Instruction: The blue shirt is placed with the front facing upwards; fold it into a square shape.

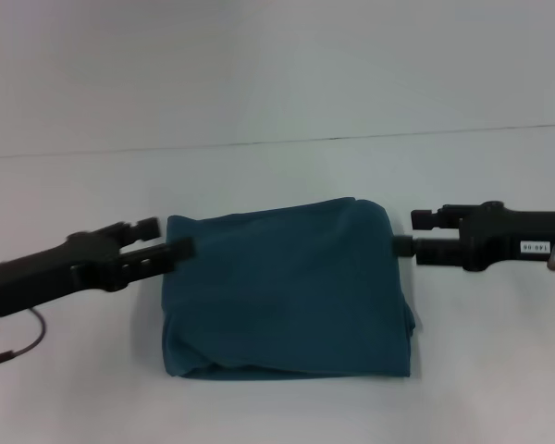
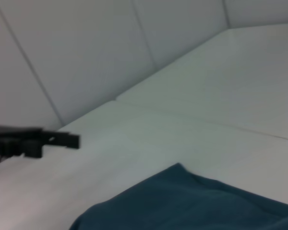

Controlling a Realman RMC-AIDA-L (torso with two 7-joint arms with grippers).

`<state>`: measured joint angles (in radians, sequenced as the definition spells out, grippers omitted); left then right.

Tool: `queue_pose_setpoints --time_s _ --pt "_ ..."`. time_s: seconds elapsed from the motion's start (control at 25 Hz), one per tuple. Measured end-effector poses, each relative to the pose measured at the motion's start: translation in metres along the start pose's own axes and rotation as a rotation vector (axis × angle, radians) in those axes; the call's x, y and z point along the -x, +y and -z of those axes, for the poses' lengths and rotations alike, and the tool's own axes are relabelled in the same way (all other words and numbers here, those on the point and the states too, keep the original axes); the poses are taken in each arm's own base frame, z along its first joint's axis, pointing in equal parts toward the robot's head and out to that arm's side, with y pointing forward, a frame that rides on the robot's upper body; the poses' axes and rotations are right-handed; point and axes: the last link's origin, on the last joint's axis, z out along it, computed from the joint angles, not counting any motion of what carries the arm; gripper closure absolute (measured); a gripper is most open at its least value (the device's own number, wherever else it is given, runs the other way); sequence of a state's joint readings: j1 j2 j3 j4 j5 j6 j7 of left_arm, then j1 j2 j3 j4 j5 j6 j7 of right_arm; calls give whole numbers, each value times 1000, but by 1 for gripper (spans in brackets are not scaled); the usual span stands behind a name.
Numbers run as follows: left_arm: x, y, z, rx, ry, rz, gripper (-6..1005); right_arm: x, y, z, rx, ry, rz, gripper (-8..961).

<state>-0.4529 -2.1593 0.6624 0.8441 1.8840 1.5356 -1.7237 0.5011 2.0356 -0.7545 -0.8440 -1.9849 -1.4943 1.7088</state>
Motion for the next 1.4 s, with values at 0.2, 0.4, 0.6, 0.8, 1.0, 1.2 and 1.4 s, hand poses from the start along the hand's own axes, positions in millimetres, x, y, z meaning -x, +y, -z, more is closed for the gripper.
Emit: queue_pose_setpoints --time_s 0.2,0.4,0.6,0.8,1.0,1.2,1.4 --pt "-2 10 -17 65 -54 -54 175 -5 18 -4 107 12 79 264" --pt "1 14 -21 94 -74 -134 118 -11 22 -8 130 42 97 59" --pt "6 19 -23 129 -96 -226 110 -12 24 -11 138 50 107 43" --pt "11 20 -24 135 -105 -236 112 -9 28 -12 162 52 112 33" --pt "12 20 -23 136 -101 -230 112 -9 30 -14 180 58 116 34" --pt "13 21 -23 142 -101 -230 112 -9 30 -14 182 59 117 34" --pt "13 21 -23 142 -100 -230 112 -9 30 -14 180 58 115 38"
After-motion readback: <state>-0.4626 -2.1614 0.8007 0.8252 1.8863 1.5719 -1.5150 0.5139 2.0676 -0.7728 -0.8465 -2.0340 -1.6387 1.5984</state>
